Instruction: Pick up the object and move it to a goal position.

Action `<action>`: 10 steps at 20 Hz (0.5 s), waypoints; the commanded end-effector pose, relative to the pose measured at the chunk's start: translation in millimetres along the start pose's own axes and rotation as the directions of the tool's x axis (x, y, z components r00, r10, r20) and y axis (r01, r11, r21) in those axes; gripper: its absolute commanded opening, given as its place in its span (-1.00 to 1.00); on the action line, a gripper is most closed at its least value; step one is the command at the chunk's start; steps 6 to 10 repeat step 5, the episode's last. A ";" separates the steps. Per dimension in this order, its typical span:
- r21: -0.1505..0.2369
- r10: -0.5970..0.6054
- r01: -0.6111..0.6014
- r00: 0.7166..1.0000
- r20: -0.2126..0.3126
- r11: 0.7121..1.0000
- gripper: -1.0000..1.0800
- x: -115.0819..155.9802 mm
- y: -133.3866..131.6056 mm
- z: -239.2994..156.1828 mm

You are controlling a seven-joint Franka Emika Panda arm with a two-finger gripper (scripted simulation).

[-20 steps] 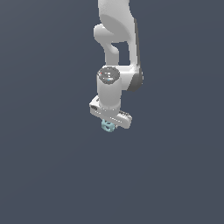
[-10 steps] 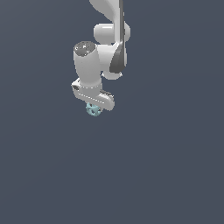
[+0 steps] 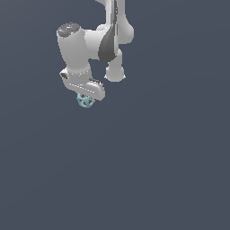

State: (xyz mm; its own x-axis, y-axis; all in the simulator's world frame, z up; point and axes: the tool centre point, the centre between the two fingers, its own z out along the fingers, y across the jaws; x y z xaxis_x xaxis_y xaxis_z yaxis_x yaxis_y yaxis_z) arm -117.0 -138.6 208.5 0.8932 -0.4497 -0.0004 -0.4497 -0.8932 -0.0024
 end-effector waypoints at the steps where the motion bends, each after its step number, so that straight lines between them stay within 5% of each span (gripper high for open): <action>1: -0.001 -0.001 0.001 1.000 0.000 1.000 -1.00 -1.7 9.4 -5.7; 10: -0.002 -0.001 0.001 1.000 0.000 1.000 -1.00 -1.7 15.2 -9.6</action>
